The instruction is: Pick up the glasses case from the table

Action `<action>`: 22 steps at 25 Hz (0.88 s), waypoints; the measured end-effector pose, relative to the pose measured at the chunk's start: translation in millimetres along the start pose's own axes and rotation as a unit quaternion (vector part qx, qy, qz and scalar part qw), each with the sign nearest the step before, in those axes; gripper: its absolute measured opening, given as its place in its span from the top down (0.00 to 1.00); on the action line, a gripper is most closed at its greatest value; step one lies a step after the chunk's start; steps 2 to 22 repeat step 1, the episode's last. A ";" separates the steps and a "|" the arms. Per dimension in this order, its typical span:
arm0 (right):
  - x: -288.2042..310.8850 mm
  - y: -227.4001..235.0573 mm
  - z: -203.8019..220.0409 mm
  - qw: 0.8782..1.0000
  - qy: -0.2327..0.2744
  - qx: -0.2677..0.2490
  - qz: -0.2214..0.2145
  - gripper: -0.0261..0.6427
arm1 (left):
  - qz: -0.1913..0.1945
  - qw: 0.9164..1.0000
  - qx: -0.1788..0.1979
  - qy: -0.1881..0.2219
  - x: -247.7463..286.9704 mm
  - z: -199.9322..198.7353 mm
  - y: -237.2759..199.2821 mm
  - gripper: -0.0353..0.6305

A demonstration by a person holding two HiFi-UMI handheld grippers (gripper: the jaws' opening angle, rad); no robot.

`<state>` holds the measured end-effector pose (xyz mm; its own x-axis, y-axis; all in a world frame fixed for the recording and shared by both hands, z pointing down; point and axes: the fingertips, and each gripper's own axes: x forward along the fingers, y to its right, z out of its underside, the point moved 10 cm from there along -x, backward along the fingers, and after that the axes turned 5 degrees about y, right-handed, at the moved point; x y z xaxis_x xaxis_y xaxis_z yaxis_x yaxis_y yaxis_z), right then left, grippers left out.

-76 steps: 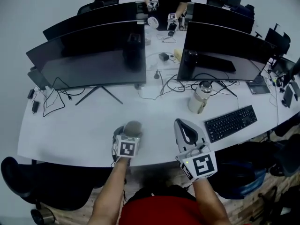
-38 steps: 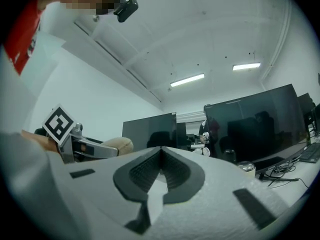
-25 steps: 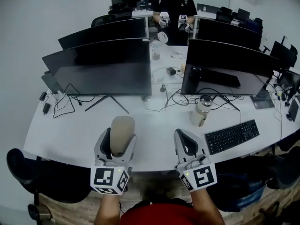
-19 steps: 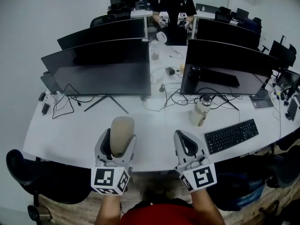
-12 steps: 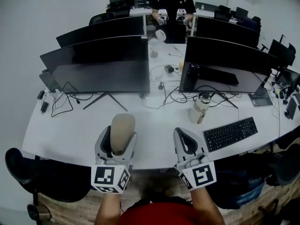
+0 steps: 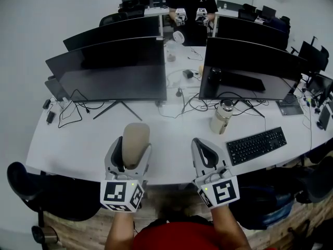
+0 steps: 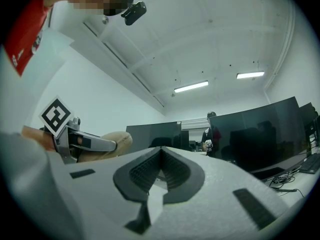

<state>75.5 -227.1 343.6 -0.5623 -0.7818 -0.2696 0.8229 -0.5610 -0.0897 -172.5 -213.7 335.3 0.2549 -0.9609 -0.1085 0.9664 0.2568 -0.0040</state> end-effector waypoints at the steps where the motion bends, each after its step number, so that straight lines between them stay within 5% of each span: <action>1: -0.1 0.0 -0.1 1.000 0.000 0.000 0.000 0.96 | 0.000 1.000 0.000 0.000 -0.4 0.1 0.3 0.40; 22: -0.1 0.0 -0.1 1.000 0.000 0.000 0.000 0.96 | 0.000 1.000 0.000 0.000 -0.4 0.1 0.3 0.40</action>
